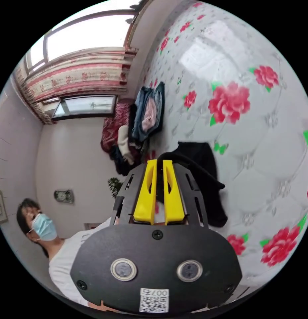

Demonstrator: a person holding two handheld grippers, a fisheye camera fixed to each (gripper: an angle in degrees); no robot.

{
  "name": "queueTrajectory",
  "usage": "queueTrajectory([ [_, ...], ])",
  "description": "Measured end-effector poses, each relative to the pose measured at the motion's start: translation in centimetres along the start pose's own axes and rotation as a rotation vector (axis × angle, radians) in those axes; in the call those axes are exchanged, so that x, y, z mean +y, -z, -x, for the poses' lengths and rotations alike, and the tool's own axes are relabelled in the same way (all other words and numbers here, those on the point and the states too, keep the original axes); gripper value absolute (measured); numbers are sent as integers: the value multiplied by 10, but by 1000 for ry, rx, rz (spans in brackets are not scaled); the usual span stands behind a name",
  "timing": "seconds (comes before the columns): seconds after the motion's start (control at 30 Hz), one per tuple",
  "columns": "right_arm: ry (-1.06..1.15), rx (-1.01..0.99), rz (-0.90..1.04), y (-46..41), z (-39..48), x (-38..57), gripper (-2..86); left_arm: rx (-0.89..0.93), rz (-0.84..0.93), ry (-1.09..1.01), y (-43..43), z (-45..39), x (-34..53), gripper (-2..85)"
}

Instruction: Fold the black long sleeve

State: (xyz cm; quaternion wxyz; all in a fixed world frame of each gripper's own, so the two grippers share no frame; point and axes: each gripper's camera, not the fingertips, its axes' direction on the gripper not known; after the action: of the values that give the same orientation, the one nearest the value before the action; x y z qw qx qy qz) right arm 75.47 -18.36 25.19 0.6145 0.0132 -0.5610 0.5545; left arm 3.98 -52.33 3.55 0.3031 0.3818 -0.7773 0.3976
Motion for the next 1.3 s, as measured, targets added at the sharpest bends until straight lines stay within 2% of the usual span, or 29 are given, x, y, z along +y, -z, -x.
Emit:
queueTrajectory([
  [0.07, -29, 48, -32, -19, -16, -13, 29, -61, -32, 54, -16, 9, -6, 82],
  [0.2, -11, 7, -71, -27, -38, 20, 44, -198, -15, -149, -37, -2, 17, 94],
  [0.33, -68, 92, -191, -4, -63, 104, 63, -385, -6, -353, -47, -18, 82, 95],
  [0.47, -222, 125, -295, 18, -90, 173, 88, -494, 54, -398, -70, -20, 132, 106],
  [0.6, -293, 64, -234, 1, -111, 184, 105, -579, -116, -316, -65, -3, 171, 109],
  [0.67, -309, -19, -214, -19, -122, 177, 98, -616, -94, -320, -72, 4, 176, 100],
  [0.73, -314, -63, -197, -31, -126, 168, 80, -771, -35, -360, -94, 13, 176, 72],
  [0.83, -257, 24, -220, -22, -106, 158, 47, -896, 58, -491, -113, 14, 169, 56],
  [0.93, -108, 141, -172, -12, -77, 149, 29, -899, 115, -499, -117, 16, 163, 52],
  [1.03, -186, 133, -107, -18, -99, 153, 21, -845, 82, -452, -110, 23, 168, 54],
  [1.1, -234, 64, -135, -18, -109, 159, 18, -838, 28, -413, -101, 19, 175, 57],
  [1.2, -191, 115, -142, -22, -95, 161, 15, -785, -31, -507, -96, -5, 197, 71],
  [1.3, -115, 203, -113, -26, -68, 154, 13, -662, 36, -650, -117, -32, 216, 77],
])
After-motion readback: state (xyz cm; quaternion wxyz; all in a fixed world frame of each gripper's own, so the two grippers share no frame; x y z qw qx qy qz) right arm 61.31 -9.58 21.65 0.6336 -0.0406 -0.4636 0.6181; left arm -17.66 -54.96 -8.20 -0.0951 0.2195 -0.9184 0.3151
